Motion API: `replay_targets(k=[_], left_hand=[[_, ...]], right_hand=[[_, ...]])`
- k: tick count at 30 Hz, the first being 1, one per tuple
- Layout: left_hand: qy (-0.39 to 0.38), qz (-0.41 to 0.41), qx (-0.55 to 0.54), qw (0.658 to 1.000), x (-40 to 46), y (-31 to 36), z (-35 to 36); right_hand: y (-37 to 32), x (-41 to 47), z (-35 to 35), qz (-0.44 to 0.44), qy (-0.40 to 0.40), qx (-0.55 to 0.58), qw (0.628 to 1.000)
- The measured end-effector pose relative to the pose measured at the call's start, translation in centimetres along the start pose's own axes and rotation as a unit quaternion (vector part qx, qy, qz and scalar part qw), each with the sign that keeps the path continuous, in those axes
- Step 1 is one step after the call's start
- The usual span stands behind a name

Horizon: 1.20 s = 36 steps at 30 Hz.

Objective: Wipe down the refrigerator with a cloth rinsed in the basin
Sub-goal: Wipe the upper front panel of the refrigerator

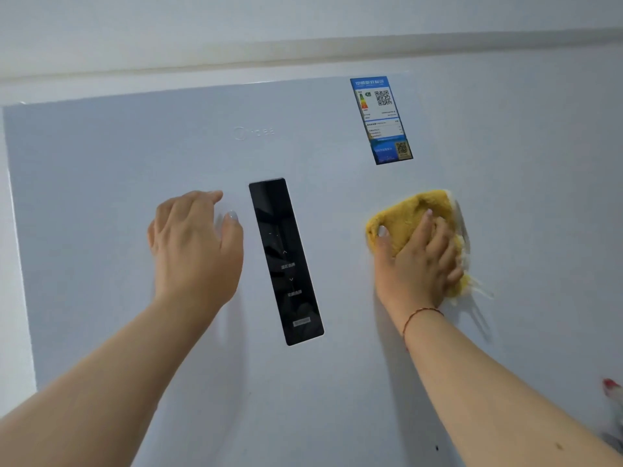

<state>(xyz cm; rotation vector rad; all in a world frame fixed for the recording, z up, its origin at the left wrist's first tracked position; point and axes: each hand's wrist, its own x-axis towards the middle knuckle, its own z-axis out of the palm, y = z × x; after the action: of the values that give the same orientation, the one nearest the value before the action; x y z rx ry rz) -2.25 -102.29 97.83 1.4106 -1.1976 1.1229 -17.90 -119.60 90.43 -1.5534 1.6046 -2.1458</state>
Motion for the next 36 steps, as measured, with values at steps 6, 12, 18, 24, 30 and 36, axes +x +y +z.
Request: replay_targets(k=[6,12,18,24,30,36], left_hand=[[-0.005,-0.006,-0.002,1.0,-0.4,0.2,0.1],[0.006,-0.008,-0.04,0.999,-0.8,1.4,1.4],[0.0,0.006,-0.048,0.999,-1.5,2.2,2.3],[-0.002,0.012,-0.041,0.999,-1.8,2.4,2.8],[-0.003,0.022,-0.038,0.999,-2.3,2.2,2.6],[-0.021,0.023,-0.024,0.999,-3.6,1.2,1.5]], right_hand=[[-3.8,-4.6,0.1,-0.252,-0.075,-0.034,0.964],[0.1,-5.2,-0.5,-0.568,-0.085,-0.065,0.816],[6.3,0.9,-1.5,-0.635,-0.065,-0.113,0.762],[9.9,7.6,-2.5,-0.436,-0.082,-0.14,0.885],[10.8,2.5,-1.7,-0.203,-0.083,-0.063,0.974],[7.8,-7.7,0.0,-0.043,-0.053,-0.016,0.997]])
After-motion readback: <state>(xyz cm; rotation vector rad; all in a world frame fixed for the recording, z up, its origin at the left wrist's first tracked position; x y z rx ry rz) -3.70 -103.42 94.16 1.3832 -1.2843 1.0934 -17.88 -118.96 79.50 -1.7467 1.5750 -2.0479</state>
